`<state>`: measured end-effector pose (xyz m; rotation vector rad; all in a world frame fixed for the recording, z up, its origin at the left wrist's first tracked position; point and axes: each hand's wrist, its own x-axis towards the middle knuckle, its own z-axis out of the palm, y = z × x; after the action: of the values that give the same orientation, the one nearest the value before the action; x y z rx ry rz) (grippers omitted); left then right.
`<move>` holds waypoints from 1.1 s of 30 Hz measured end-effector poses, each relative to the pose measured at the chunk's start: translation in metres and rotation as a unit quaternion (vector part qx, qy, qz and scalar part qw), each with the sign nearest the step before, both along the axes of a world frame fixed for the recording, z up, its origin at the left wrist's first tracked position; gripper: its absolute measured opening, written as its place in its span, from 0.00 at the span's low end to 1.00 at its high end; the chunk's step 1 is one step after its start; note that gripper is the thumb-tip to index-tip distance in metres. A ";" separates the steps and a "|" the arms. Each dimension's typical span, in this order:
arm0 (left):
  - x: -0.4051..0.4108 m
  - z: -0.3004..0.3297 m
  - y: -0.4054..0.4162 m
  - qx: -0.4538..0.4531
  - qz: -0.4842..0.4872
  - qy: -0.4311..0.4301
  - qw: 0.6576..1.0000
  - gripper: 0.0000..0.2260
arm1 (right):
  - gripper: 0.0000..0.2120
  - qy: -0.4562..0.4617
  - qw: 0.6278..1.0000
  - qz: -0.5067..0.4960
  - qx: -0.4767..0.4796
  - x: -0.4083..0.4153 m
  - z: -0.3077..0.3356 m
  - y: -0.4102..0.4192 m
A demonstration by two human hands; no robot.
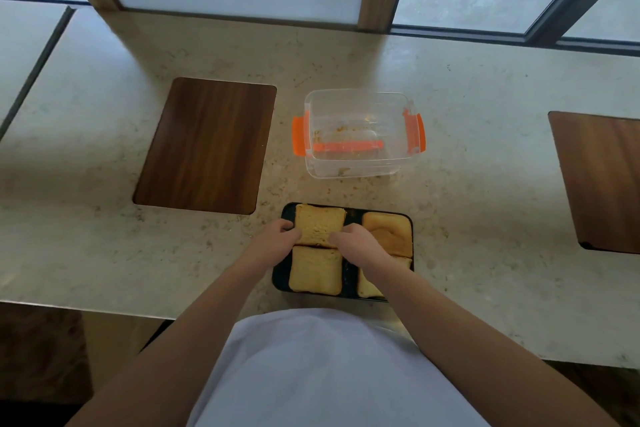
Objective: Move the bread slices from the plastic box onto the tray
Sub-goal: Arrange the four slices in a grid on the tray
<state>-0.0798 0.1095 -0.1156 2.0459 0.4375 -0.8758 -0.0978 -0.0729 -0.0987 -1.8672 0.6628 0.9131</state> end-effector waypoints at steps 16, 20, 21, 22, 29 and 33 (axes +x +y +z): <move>-0.029 0.001 -0.004 -0.069 0.067 0.043 0.994 0.20 | 0.29 0.039 0.999 -0.021 0.026 -0.046 -0.006 -0.005; -0.027 0.004 -0.005 -0.059 0.056 0.032 0.996 0.21 | 0.33 0.034 0.998 -0.046 0.041 -0.040 -0.003 -0.002; -0.026 0.004 -0.005 -0.054 0.052 0.031 0.997 0.22 | 0.33 0.034 0.997 -0.053 0.047 -0.039 -0.004 -0.001; -0.026 0.005 -0.005 -0.048 0.047 0.033 0.997 0.22 | 0.33 0.032 0.996 -0.057 0.053 -0.039 -0.004 -0.001; -0.026 0.013 -0.002 0.057 -0.081 -0.041 0.994 0.17 | 0.30 0.022 0.996 -0.049 0.067 -0.039 -0.011 -0.003; -0.022 0.025 -0.024 0.166 -0.210 -0.170 0.948 0.18 | 0.27 -0.060 0.998 -0.033 -0.015 -0.038 -0.010 -0.024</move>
<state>-0.1018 0.0859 -0.0903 2.6013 -0.0539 -0.6979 -0.1355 -0.0971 -0.1086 -1.8993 0.6639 0.7471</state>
